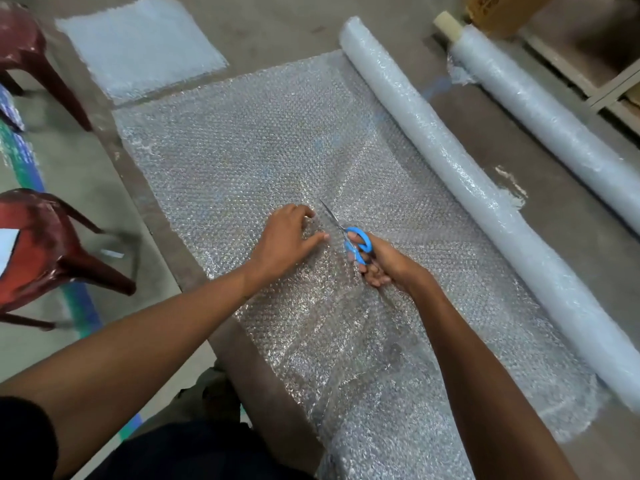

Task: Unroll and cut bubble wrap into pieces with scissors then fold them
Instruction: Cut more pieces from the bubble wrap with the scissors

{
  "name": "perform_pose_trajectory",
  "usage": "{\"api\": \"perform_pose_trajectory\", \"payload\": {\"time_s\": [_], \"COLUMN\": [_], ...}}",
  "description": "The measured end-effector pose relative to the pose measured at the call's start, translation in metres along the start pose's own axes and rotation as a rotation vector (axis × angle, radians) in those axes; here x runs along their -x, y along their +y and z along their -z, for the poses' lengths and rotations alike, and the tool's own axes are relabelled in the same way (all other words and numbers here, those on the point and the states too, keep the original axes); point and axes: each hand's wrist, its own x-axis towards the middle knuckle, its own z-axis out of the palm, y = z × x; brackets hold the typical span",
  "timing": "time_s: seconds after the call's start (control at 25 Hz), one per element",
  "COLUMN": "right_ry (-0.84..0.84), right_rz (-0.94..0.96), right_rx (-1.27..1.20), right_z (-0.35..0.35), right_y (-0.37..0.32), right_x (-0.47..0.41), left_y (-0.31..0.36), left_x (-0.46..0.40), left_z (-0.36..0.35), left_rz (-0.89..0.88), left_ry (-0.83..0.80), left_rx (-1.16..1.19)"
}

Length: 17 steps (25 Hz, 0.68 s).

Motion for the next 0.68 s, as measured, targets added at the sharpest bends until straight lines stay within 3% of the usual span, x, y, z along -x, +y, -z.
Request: {"api": "perform_pose_trajectory", "payload": {"time_s": [0.28,0.68], "right_ry": [0.042,0.045], "right_rz": [0.012,0.016], "right_rx": [0.025,0.075], "right_z": [-0.001,-0.006], "right_y": [-0.007,-0.030], "right_x": [-0.003,-0.012], "left_y": [-0.013,-0.019], "left_x": [-0.015,-0.020], "left_z": [0.002,0.010], "left_rz": [0.063,0.025], "left_ry": [-0.067,-0.092], "left_rx": [0.281,0.367]}}
